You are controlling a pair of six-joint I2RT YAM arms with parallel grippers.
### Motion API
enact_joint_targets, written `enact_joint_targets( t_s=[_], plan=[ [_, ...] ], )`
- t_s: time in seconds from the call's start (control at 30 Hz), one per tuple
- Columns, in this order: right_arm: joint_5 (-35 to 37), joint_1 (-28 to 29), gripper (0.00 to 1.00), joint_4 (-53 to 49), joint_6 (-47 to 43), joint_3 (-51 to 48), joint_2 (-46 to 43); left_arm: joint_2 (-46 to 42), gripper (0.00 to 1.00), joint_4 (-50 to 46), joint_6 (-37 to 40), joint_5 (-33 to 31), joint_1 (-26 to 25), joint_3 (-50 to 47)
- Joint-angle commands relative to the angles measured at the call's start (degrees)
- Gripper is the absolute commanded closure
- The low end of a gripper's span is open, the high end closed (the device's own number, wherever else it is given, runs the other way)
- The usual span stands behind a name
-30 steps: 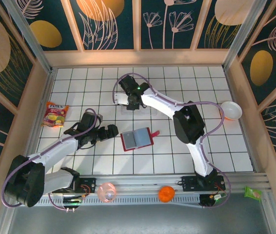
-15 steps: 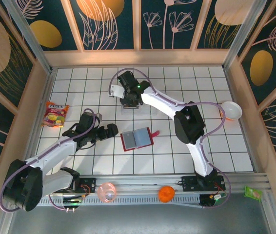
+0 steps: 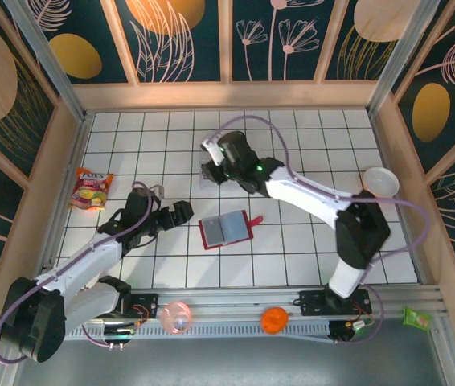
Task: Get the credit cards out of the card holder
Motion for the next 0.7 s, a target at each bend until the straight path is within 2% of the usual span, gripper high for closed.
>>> enact_joint_targets(
  t_s=[0.0,0.1,0.27,0.47,0.67],
  plan=[
    [-4.8,2.1,0.63,-0.1,13.7,-8.0,-3.6,-1.5,0.01,0.7,-1.8,-2.1,0.5,-1.9],
    [-4.7,6.4,0.62,-3.3,17.0,-12.4,-4.0,-1.9,0.01,0.9,-2.5,-2.8,0.5,-2.9],
    [-2.7,13.9,0.63,-8.0,18.7,-12.3,1.5,-3.0,0.02,0.8,-3.1,-3.7,0.5,-4.3],
    [2.7,17.5,0.64,-11.5,16.6,-8.3,6.9,-4.0,0.03,0.1,-2.8,-3.4,0.5,-5.1],
    [7.1,18.8,0.64,-13.8,15.0,-5.7,9.8,-3.9,0.05,-0.1,-2.3,-2.8,0.5,-5.5]
  ],
)
